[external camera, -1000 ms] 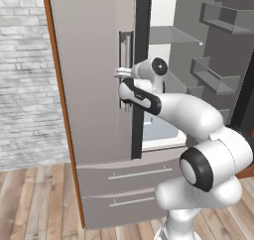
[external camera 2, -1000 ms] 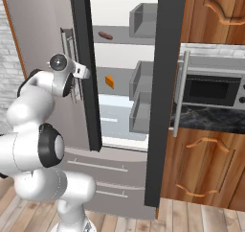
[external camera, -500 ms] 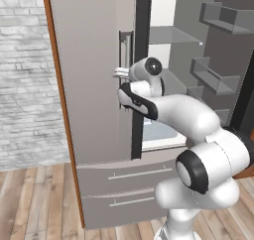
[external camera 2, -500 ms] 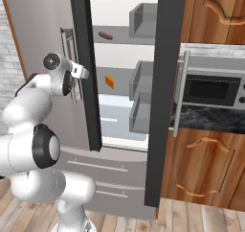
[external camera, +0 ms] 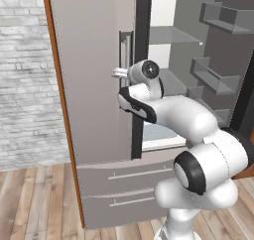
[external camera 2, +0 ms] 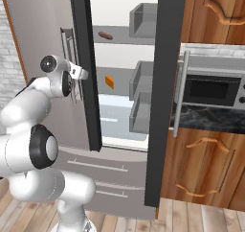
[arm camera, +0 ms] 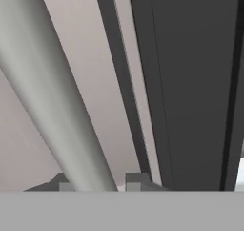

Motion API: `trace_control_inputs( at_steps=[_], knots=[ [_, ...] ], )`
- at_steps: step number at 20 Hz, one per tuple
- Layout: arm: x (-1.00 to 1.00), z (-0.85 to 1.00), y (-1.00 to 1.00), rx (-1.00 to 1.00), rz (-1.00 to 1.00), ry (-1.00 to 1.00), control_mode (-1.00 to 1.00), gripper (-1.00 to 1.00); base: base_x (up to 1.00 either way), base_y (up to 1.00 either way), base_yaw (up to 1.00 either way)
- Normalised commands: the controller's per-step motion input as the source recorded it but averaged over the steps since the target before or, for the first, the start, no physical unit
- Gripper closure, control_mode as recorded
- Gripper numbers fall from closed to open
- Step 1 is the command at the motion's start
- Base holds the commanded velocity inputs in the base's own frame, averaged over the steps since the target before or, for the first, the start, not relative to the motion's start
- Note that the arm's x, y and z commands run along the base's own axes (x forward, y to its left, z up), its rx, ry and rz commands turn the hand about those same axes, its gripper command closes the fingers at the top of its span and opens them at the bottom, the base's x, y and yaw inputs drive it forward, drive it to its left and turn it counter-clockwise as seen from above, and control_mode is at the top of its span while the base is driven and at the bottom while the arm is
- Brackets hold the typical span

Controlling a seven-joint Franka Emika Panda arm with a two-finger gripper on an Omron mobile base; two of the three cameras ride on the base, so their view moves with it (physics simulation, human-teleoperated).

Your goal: Retrieve the sausage and cheese from the fridge and place them on the cutting board on the counter.

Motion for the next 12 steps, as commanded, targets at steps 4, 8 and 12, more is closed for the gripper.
trace_control_inputs(
  at_steps=[4,8,12],
  knots=[
    [-0.07,0.09,0.12,0.0,0.01,0.08,-1.0,1.0,0.0,0.0,0.0],
    [-0.3,0.2,0.18,0.0,0.02,0.09,-1.0,1.0,0.0,0.0,0.0],
    [-0.42,0.16,0.22,0.0,0.0,0.03,-1.0,1.0,0.0,0.0,0.0]
  ],
)
